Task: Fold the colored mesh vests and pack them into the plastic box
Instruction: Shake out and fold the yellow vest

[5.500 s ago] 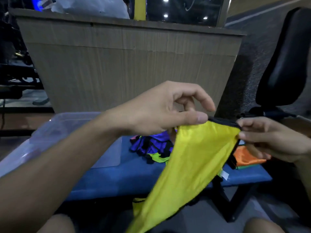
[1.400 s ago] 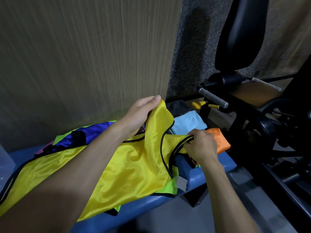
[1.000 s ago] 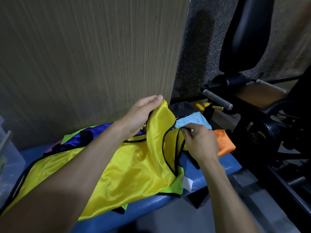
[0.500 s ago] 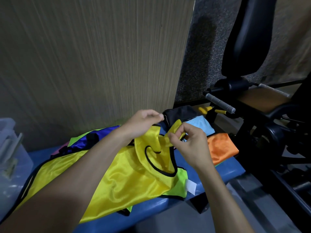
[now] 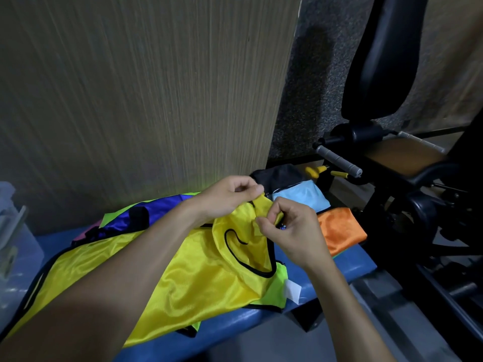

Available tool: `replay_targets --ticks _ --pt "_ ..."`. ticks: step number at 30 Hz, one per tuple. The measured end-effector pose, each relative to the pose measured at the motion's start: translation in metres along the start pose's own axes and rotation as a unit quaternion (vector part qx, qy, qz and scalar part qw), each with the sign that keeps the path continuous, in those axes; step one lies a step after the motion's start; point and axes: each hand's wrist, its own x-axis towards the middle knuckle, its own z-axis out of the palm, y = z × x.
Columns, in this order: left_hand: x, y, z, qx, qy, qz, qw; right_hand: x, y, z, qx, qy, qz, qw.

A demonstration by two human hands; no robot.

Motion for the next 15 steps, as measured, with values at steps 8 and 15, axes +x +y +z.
replay_targets --ticks 8,15 --pt "0.011 0.015 0.012 -0.096 0.181 0.009 0.979 0.0 -0.006 -0.009 0.16 0.053 0.106 0.98" --pt "0.016 0.027 0.024 -0.098 0.155 0.012 0.983 0.002 -0.006 -0.007 0.251 0.071 0.222 0.94"
